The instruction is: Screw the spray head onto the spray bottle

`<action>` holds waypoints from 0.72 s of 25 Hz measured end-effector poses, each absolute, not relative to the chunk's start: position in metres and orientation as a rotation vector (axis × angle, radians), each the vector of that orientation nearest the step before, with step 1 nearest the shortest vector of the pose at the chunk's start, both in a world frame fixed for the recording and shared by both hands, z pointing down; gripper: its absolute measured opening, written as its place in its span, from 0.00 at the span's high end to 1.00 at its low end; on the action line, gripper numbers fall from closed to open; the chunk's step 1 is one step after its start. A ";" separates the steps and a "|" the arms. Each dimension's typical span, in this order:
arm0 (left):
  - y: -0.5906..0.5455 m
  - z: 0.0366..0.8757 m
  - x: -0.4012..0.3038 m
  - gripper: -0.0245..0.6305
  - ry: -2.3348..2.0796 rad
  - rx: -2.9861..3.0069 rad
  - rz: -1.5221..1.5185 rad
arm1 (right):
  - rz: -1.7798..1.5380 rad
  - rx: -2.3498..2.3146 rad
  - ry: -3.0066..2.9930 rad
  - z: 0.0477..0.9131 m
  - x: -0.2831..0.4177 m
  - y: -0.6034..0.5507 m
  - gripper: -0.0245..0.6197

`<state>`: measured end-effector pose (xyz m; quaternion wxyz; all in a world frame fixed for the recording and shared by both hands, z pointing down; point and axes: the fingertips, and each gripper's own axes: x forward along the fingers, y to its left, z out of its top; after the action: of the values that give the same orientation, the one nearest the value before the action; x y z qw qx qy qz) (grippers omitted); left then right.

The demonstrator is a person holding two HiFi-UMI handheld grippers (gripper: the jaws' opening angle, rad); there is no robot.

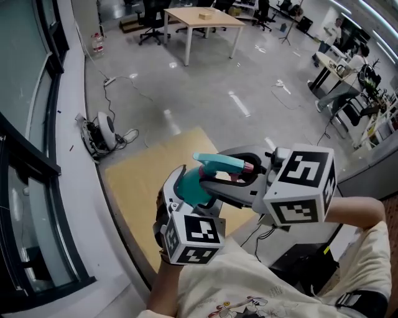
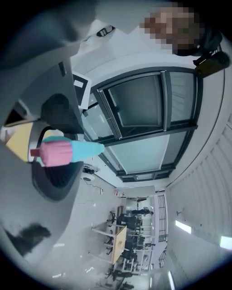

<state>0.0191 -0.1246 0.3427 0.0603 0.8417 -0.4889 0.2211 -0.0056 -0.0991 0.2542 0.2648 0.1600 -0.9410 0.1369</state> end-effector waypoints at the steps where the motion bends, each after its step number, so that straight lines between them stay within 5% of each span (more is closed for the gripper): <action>1: -0.126 0.341 0.020 0.33 -1.471 2.551 0.642 | 0.362 0.418 -2.541 0.254 -0.007 -0.098 0.64; 7: -0.128 0.333 0.016 0.33 -1.461 2.588 0.599 | 0.278 0.380 -2.549 0.238 0.008 -0.087 0.52; 18: -0.111 0.343 0.013 0.33 -1.125 2.793 0.655 | -0.428 -0.110 -2.374 0.182 0.039 -0.052 0.51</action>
<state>0.0129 -0.1107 0.3430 0.0300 0.9060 -0.3648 0.2125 0.0387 -0.0516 0.1822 0.3555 -0.0427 -0.9189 -0.1656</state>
